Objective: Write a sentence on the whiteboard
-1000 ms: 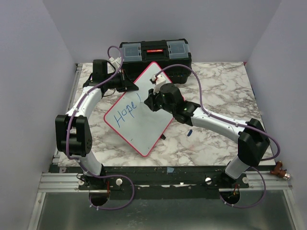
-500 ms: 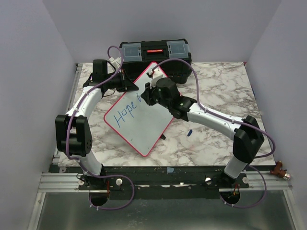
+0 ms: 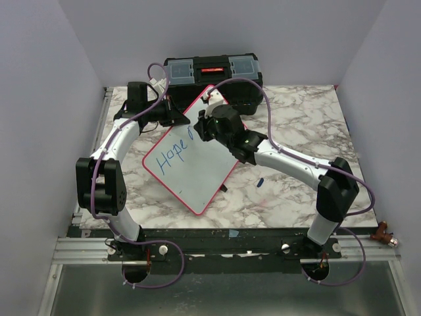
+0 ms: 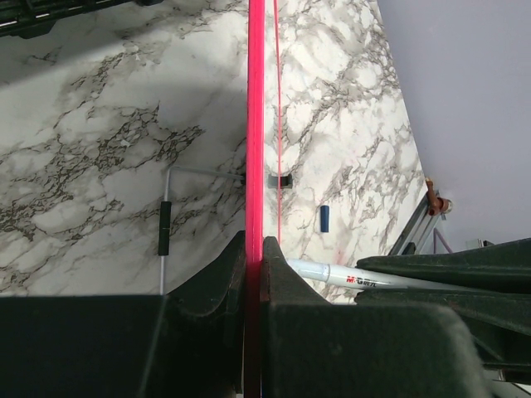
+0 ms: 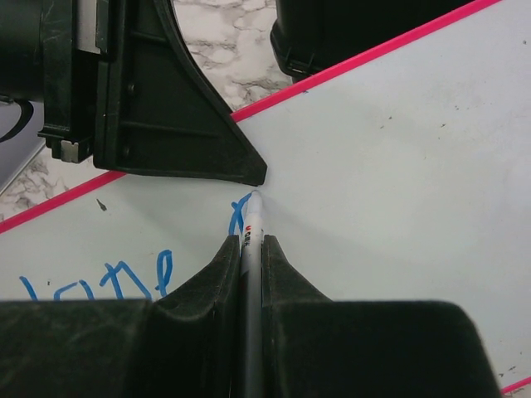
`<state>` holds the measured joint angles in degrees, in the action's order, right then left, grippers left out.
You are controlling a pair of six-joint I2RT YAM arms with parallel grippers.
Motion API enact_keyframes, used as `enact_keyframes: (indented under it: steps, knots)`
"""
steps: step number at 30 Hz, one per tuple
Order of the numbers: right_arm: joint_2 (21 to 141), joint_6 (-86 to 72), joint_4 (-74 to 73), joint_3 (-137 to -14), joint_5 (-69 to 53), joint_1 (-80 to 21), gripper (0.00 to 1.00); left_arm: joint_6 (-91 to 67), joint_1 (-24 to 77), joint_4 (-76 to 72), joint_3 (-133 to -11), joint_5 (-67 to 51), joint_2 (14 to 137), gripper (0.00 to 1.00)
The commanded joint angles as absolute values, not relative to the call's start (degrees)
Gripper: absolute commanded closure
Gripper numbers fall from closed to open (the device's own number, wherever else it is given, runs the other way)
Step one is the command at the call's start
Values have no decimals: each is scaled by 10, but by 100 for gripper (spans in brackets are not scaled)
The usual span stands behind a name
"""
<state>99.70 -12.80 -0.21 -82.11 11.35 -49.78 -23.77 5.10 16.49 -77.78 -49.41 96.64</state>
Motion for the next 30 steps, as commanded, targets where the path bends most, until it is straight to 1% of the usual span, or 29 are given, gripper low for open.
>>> enact_keyframes:
  steps: [1,7,14,22,30]
  knots:
    - [993,-131,-37,-795,121,-497,99,-196,64,158,-794,-492,957,100]
    - [968,-141,-40,-761,87,-497,99,-196,64,158,-795,-492,955,100]
    - [946,-145,-45,-728,86,-497,99,-197,64,159,-793,-492,954,100]
    - [916,-146,-17,-707,119,-497,99,-195,66,159,-794,-494,956,100]
    - [903,-142,32,-711,142,-496,99,-190,66,167,-797,-491,957,100]
